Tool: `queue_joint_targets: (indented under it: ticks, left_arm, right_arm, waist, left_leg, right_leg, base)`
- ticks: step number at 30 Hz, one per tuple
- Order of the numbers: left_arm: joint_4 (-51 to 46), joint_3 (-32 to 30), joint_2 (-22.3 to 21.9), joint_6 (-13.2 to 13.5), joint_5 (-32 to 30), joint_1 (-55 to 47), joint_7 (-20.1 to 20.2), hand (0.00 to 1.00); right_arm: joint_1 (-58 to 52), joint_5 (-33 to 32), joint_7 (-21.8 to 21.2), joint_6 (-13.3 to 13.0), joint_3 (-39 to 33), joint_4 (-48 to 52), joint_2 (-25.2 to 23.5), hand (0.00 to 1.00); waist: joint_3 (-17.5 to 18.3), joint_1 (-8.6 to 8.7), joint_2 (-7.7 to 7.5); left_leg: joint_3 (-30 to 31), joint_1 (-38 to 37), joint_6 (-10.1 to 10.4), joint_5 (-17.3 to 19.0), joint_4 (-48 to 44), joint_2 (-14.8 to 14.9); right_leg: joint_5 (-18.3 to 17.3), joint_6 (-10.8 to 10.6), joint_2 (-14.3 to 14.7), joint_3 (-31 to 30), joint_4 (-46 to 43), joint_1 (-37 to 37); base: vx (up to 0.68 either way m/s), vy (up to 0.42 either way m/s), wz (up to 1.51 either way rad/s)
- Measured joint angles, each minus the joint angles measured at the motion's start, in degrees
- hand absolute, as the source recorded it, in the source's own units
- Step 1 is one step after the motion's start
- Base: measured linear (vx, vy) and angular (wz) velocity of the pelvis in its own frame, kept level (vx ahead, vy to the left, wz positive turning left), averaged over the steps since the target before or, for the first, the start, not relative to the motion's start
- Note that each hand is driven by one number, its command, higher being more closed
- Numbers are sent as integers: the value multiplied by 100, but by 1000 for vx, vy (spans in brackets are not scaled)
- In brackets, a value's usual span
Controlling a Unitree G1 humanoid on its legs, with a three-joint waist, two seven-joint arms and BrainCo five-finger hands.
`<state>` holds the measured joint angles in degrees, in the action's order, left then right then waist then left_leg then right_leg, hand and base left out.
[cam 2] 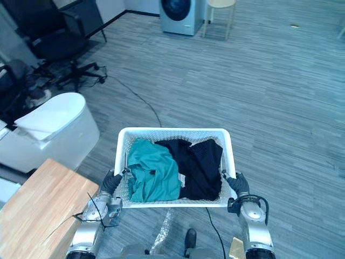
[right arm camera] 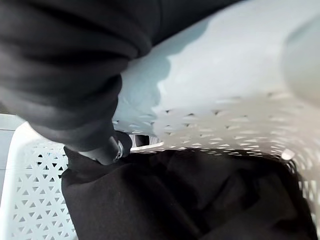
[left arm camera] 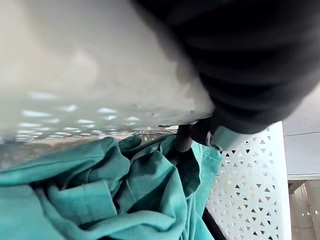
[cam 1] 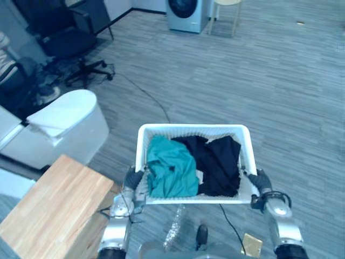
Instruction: Pick up the laundry basket with both hands and put the clothes into the washing machine.
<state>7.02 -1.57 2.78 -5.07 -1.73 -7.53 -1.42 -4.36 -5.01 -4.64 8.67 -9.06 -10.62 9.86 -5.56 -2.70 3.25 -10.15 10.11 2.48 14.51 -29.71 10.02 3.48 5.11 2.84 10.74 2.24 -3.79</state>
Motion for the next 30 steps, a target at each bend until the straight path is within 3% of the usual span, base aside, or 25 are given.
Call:
queue_joint_targets:
  ticks: [2,3,4,6,9,21,24,26,27,28,30]
  left_arm:
    - [-44,-18,20,-1,-2,-70,-7,100]
    - [-95,-15,37,-1,-10,-104,-6,100]
    - [-109,-14,57,1,-15,-114,-6,100]
    - [-208,49,188,-3,-53,-125,-12,100]
    - [-409,106,253,-3,-132,-139,-15,100]
    - [-559,-27,281,-3,-134,-150,-117,100]
    - [-577,-40,271,-2,-130,-164,-147,100]
    - [-673,-96,285,6,-118,-297,-231,100]
    - [-726,-116,275,5,-113,-397,-253,100]
    - [-762,-135,247,5,-111,-461,-258,100]
    - [-854,-120,107,13,-110,-503,-267,100]
  right_arm:
    - [-33,-20,51,-2,85,-26,-2,100]
    - [-35,-35,76,-9,124,-90,-25,100]
    - [-40,-70,80,-30,123,-118,-51,100]
    - [-168,-131,98,-132,114,-163,-249,100]
    - [-281,-244,103,-157,70,-163,-328,100]
    - [-86,-290,108,-165,82,-163,-464,100]
    - [5,-286,206,-162,99,-180,-484,100]
    - [95,-277,285,-157,246,-217,-472,100]
    - [105,-261,334,-156,341,-211,-424,100]
    - [108,-251,338,-155,351,-194,-413,100]
    - [134,-174,373,-153,327,-85,-308,100]
  waist:
    - [7,-159,11]
    - [39,-177,64]
    - [62,-179,91]
    - [167,-125,-26]
    - [194,-138,-9]
    - [260,-135,-24]
    - [257,-158,-24]
    - [225,-168,3]
    - [204,-188,32]
    - [176,-206,36]
    - [183,-264,-23]
  left_leg:
    - [53,120,17,-23,345,-212]
    - [36,83,29,-203,763,-222]
    - [20,63,-108,-380,914,-222]
    - [12,-127,-243,-510,1333,-503]
    - [66,-429,-396,-765,1887,-829]
    - [88,-559,-434,-797,2171,-961]
    - [-127,-426,-241,-562,1648,-777]
    - [-488,28,-41,-221,115,-285]
    - [-740,392,-135,-352,-1066,160]
    - [-798,675,-169,-537,-1780,408]
    - [-716,1162,-145,-464,-1910,471]
  right_leg:
    - [39,-54,-13,-157,-20,106]
    - [56,-98,3,-70,-20,169]
    - [46,-146,12,-7,-14,196]
    - [0,-316,-221,185,114,300]
    - [-15,-495,-488,318,182,407]
    - [95,-636,-559,323,360,459]
    - [-67,-528,-476,282,309,482]
    - [-442,-453,-285,75,132,588]
    - [-559,-354,-137,-51,113,741]
    - [-603,-280,-69,-172,118,871]
    - [-665,-228,-143,-361,6,823]
  base:
    - [60,105,-50]
    - [47,105,-29]
    - [78,183,-11]
    - [93,218,24]
    - [91,195,32]
    - [45,52,1]
    - [-19,-40,-23]
    - [-39,-131,-54]
    - [-23,-141,-63]
    - [-6,-94,-62]
    - [55,-16,-62]
